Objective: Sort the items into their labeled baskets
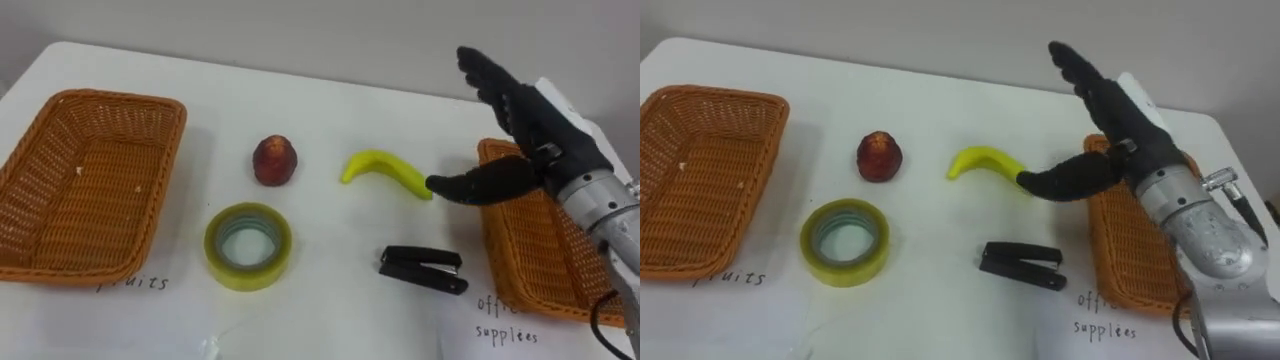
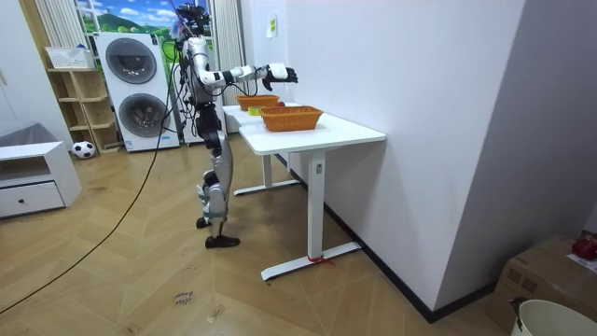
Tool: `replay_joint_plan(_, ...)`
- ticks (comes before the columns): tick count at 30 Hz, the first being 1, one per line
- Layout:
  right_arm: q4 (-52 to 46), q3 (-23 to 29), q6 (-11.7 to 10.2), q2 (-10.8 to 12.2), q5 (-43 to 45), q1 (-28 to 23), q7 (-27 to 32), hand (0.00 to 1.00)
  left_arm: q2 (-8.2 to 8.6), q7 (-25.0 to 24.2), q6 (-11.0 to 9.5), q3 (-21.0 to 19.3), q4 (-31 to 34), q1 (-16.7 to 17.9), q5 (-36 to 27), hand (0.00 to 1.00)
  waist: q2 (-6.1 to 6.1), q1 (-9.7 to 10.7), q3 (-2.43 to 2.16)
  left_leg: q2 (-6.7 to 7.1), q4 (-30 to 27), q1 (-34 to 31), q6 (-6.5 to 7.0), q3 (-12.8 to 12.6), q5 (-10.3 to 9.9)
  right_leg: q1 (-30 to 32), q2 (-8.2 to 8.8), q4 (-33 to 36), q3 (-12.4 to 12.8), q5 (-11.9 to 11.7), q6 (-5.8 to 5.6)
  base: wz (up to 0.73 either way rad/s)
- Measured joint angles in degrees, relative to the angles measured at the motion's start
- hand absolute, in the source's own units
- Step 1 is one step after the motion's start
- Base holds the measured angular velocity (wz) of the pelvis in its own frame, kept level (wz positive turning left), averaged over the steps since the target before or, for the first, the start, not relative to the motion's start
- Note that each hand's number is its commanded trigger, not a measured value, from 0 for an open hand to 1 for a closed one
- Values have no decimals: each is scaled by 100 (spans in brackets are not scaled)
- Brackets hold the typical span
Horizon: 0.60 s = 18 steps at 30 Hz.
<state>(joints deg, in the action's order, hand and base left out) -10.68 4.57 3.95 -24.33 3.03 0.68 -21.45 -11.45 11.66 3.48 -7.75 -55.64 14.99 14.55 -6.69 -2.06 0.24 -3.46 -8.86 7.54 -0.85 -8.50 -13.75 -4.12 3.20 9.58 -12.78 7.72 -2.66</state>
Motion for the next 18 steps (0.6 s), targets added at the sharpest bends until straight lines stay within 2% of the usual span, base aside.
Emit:
replay_joint_plan(10, 138, -121, 255, 4, 587, -241, -552, 0, -17, -13, 1, 1, -22, -146, -2, 0, 31, 1, 22, 3, 4, -4, 0, -28, 0, 23, 3, 0, 19, 0, 0, -1)
replay_joint_plan(18, 137, -122, 366, 5, 722, -241, -883, 0, -61, -12, 13, 0, -25, -183, 4, 0, 2, -7, 1, 3, 14, -5, 0, -21, 0, 22, 2, 9, 14, 0, 0, 0)
